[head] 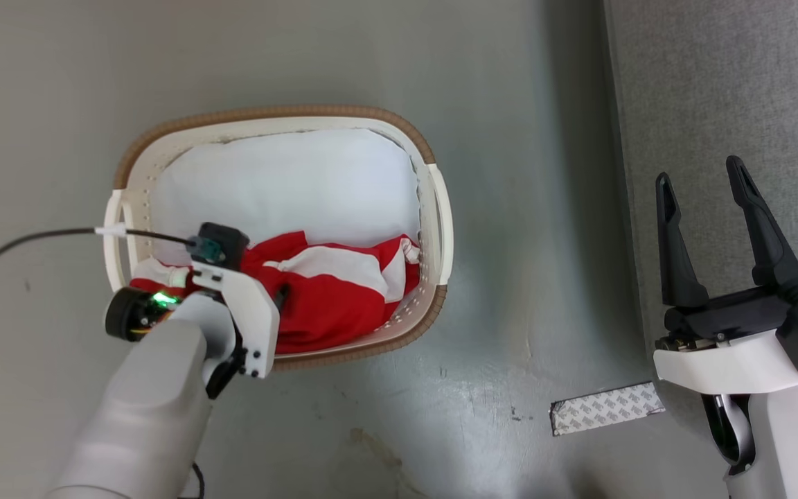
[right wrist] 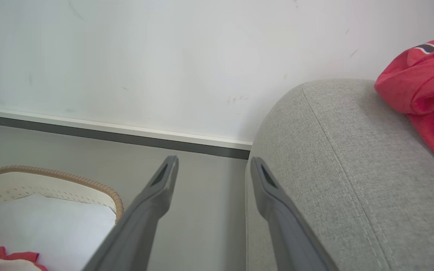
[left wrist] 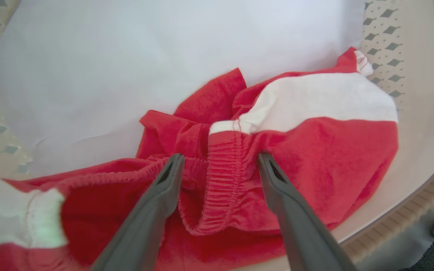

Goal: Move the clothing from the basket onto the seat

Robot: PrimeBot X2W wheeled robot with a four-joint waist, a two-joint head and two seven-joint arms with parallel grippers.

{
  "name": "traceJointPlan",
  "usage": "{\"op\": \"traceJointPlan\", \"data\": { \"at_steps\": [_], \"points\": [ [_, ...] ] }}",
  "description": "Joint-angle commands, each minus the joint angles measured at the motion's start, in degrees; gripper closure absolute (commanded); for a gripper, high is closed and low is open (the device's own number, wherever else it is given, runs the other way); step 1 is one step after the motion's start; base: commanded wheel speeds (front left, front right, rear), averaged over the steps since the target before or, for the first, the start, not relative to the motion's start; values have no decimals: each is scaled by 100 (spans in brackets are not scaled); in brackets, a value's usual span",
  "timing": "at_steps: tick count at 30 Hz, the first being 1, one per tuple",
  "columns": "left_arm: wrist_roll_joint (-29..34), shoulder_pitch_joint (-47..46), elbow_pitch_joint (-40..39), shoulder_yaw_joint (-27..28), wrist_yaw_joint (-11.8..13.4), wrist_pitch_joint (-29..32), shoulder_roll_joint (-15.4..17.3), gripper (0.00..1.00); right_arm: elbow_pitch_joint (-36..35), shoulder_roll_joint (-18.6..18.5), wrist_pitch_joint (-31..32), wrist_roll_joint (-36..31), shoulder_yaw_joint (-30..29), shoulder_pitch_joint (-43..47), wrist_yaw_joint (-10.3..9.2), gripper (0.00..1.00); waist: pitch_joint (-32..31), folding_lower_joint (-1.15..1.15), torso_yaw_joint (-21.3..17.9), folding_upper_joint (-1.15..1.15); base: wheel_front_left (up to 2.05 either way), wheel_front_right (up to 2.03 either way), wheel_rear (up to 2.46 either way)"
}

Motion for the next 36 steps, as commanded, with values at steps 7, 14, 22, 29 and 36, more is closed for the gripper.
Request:
{"op": "traceJointPlan", "data": {
  "at_steps": [7, 14, 22, 29, 36],
  "points": [
    [-669, -155, -20, -199, -21, 313, 58, 0, -59, -2, 5, 40, 14, -120, -14, 0, 193, -1, -40, 0, 0, 0, 0],
    [-1151, -154, -208, -457, -11, 452, 159, 0, -76, -1, 5, 14, -34, -126, -14, 0, 289, -1, -18, 0, 0, 0, 0],
    [-1656, -120, -518, -914, -12, 494, 161, 0, -100, -1, 5, -43, -53, -199, -14, 0, 393, -1, 20, 0, 0, 0, 0],
    [-1994, -174, -724, -1395, -13, 464, 197, 51, -119, -2, 5, -55, -65, -230, -14, 0, 497, -1, 16, 0, 0, 0, 0],
    [-2381, -238, -960, -1900, -13, 143, 325, 100, -50, -2, 5, -68, -121, -213, -14, 0, 428, -1, 63, 0, 0, 0, 0]
  ]
}}
